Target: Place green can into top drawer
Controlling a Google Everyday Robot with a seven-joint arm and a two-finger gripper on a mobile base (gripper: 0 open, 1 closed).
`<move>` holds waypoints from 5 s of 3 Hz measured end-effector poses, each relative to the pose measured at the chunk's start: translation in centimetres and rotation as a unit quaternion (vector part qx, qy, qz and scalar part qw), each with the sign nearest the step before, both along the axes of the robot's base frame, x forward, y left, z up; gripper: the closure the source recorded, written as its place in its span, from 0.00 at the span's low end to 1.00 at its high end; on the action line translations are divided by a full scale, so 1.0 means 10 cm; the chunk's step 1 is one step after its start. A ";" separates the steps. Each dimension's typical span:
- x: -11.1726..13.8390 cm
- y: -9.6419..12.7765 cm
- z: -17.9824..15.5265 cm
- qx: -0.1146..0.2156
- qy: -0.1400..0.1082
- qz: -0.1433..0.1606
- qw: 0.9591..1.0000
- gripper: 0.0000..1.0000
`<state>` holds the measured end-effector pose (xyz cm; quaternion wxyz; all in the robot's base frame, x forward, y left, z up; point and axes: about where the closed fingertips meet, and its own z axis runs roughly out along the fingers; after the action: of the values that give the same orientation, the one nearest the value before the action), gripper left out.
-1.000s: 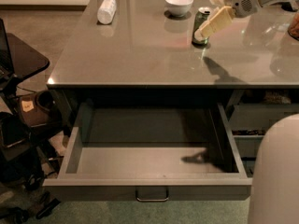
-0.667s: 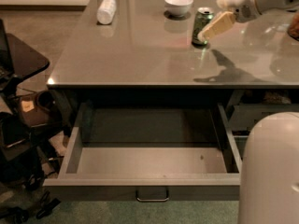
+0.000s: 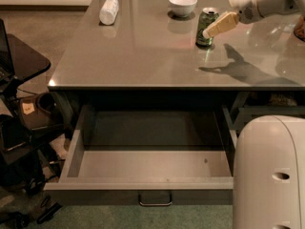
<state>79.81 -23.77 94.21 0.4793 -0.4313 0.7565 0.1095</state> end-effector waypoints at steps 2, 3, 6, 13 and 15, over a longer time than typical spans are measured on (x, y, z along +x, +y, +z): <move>0.20 0.25 -0.43 0.041 0.037 0.004 0.998 0.00; 0.37 0.42 -0.42 0.074 0.018 0.007 0.997 0.00; 0.39 0.43 -0.42 0.076 0.017 0.006 0.997 0.42; -1.20 -0.43 0.47 -0.093 0.106 -0.054 0.989 1.00; -2.20 -0.05 0.44 -0.075 0.163 0.031 0.983 1.00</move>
Offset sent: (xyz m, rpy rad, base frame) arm 0.0145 0.0186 -0.0283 0.0609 0.0495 0.0074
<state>57.78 -24.29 98.64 0.3124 -0.4657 0.8167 0.1360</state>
